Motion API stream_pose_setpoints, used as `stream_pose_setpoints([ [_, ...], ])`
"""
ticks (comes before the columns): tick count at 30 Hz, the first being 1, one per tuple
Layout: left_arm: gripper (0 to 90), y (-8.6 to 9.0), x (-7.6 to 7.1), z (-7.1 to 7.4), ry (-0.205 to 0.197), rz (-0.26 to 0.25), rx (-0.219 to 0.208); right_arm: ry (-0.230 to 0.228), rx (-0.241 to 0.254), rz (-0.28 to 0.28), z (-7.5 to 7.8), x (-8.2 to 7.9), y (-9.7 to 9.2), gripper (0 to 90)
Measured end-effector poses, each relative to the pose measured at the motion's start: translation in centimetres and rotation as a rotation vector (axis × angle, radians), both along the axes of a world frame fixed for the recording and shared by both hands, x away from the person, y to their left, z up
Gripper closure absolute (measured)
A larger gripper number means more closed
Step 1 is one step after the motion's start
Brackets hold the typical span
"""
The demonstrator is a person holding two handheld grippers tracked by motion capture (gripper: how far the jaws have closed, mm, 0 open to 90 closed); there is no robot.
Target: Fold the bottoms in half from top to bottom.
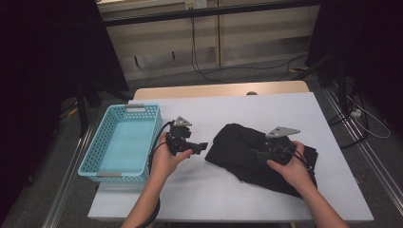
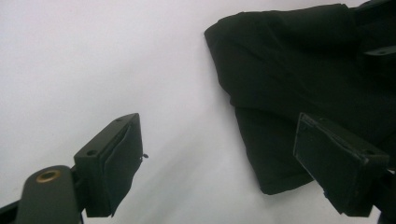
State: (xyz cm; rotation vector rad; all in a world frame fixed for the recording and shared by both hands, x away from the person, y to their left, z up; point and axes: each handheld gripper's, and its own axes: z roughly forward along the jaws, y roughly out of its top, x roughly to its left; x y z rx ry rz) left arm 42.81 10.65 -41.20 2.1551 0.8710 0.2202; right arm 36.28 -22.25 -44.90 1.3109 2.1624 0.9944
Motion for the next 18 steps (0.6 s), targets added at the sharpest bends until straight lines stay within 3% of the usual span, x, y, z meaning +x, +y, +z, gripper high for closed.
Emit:
stream_pose_setpoints([
  [3,15.7,0.16,-0.01,-0.03,0.002,0.005,0.002,0.017,-0.010,-0.024,-0.59,0.81,0.20,33.3],
  [7,15.7,0.32,0.02,0.01,-0.008,0.004,0.009,0.018,0.023,-0.014,-0.58,0.97,0.30,52.2],
  [8,15.7,0.32,0.02,0.01,-0.008,0.004,0.009,0.018,0.023,-0.014,-0.58,0.97,0.30,52.2],
  [9,15.7,0.32,0.02,0.01,-0.004,0.001,0.010,0.019,0.030,-0.007,-0.55,0.97,0.33,58.5],
  [10,15.7,0.21,-0.05,-0.07,0.001,0.003,0.009,0.025,0.048,0.000,-0.55,0.99,0.35,71.7],
  [12,15.7,0.14,-0.10,-0.11,-0.003,0.003,0.014,0.026,0.056,0.010,-0.52,0.97,0.28,82.9],
  [18,15.7,0.09,-0.14,-0.14,-0.003,0.002,0.014,0.020,0.091,0.003,0.02,0.80,-0.59,87.1],
])
